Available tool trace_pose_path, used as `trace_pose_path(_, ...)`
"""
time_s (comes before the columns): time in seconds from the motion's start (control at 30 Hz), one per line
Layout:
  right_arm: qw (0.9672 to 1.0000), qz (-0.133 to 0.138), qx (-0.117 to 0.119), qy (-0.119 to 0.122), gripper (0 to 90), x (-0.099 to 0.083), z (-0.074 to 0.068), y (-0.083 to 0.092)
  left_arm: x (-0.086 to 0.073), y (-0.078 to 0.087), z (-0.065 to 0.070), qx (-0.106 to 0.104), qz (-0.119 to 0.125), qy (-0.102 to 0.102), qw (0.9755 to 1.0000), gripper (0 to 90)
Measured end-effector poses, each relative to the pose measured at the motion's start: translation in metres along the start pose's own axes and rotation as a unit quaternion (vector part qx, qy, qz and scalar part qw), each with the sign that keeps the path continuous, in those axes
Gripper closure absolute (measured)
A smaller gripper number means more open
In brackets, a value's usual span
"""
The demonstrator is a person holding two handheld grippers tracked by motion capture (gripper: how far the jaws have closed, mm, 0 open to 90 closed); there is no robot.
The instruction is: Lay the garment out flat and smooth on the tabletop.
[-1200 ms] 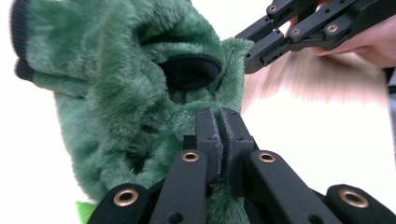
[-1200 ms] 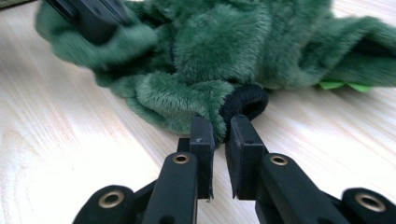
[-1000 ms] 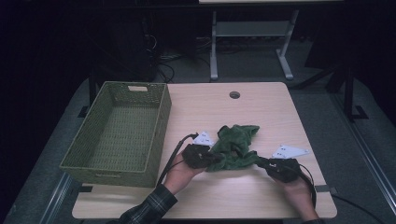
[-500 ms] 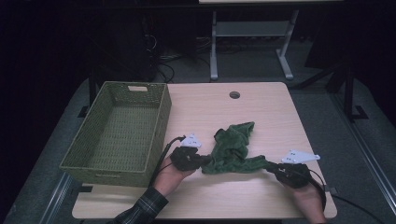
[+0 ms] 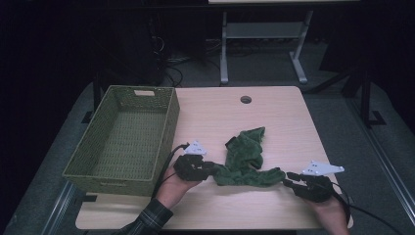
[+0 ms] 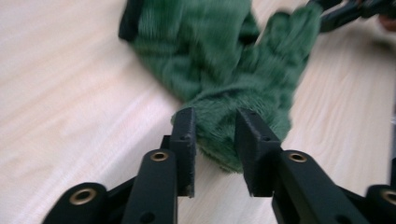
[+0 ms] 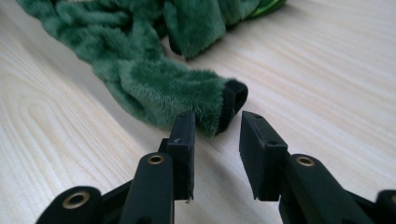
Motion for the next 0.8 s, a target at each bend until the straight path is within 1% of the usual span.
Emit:
trace_pose_path(0.07,1.0,0.003,-0.002,0.004,65.3,0.002,0.0,0.001,0.007,0.006,0.001,0.002,0.01,-0.006,0.9999,68.0)
trace_pose_path(0.1,0.9999,0.015,0.001,0.003,66.4,0.008,-0.001,0.003,0.01,0.008,0.002,0.002,0.016,-0.009,0.9998,68.3)
trace_pose_path(0.13,0.9999,0.015,0.001,0.003,66.4,0.008,-0.001,0.003,0.013,0.009,0.002,0.002,0.018,-0.011,0.9998,68.3)
trace_pose_path(0.2,0.9997,0.023,0.005,0.006,70.3,0.014,-0.003,0.003,0.017,0.007,0.002,-0.002,0.02,-0.013,0.9997,72.0)
trace_pose_path(0.23,0.9996,0.025,0.006,0.008,72.5,0.016,-0.003,0.002,0.02,0.004,0.003,-0.003,0.018,-0.018,0.9997,73.5)
trace_pose_path(0.27,0.9996,0.026,0.01,0.009,73.5,0.019,-0.004,0.0,0.022,0.001,0.004,-0.006,0.02,-0.016,0.9996,74.8)
trace_pose_path(0.3,0.9995,0.026,0.016,0.011,76.9,0.023,-0.004,-0.004,0.024,-0.002,0.005,-0.011,0.019,-0.022,0.9995,77.9)
trace_pose_path(0.33,0.9995,0.026,0.016,0.011,76.9,0.023,-0.004,-0.004,0.028,-0.008,0.008,-0.016,0.016,-0.026,0.9994,77.9)
trace_pose_path(0.37,0.9995,0.023,0.018,0.015,78.2,0.024,-0.004,-0.007,0.031,-0.013,0.01,-0.022,0.015,-0.029,0.9992,79.7)
trace_pose_path(0.4,0.9995,0.02,0.019,0.014,79.6,0.025,-0.004,-0.01,0.035,-0.019,0.011,-0.027,0.013,-0.034,0.999,81.4)
trace_pose_path(0.43,0.9995,0.015,0.023,0.015,82.6,0.025,-0.004,-0.014,0.037,-0.023,0.013,-0.031,0.012,-0.034,0.9989,84.3)
trace_pose_path(0.5,0.9995,0.009,0.027,0.013,84.8,0.023,-0.004,-0.017,0.041,-0.038,0.017,-0.041,0.004,-0.04,0.9983,86.1)
trace_pose_path(0.53,0.9995,0.006,0.028,0.012,85.8,0.022,-0.004,-0.018,0.04,-0.054,0.023,-0.056,-0.015,-0.047,0.9972,86.4)
trace_pose_path(0.57,0.9994,0.005,0.031,0.012,86.2,0.021,-0.003,-0.02,0.038,-0.06,0.025,-0.062,-0.025,-0.048,0.9966,86.7)
trace_pose_path(0.6,0.9994,0.005,0.031,0.012,86.2,0.021,-0.003,-0.02,0.038,-0.06,0.025,-0.062,-0.025,-0.048,0.9966,86.8)
trace_pose_path(0.7,0.9993,-0.007,0.036,0.007,87.6,0.016,-0.001,-0.024,0.027,-0.067,0.025,-0.066,-0.053,-0.048,0.9952,88.4)
trace_pose_path(0.77,0.9992,-0.011,0.037,0.007,87.6,0.015,-0.001,-0.025,0.021,-0.064,0.022,-0.067,-0.066,-0.046,0.9945,89.0)
trace_pose_path(0.8,0.9992,-0.013,0.037,0.008,87.6,0.015,-0.001,-0.026,0.018,-0.062,0.022,-0.065,-0.067,-0.042,0.9948,89.1)
Point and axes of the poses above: each handheld gripper's, and its own axes: y roughly backward along the jaws, x roughly out of its top, z roughly to its right, the point moved 2 cm from there along -y, roughly forward along the jaws, and after that the axes turned 9 degrees about z, right-handed, at the moved point
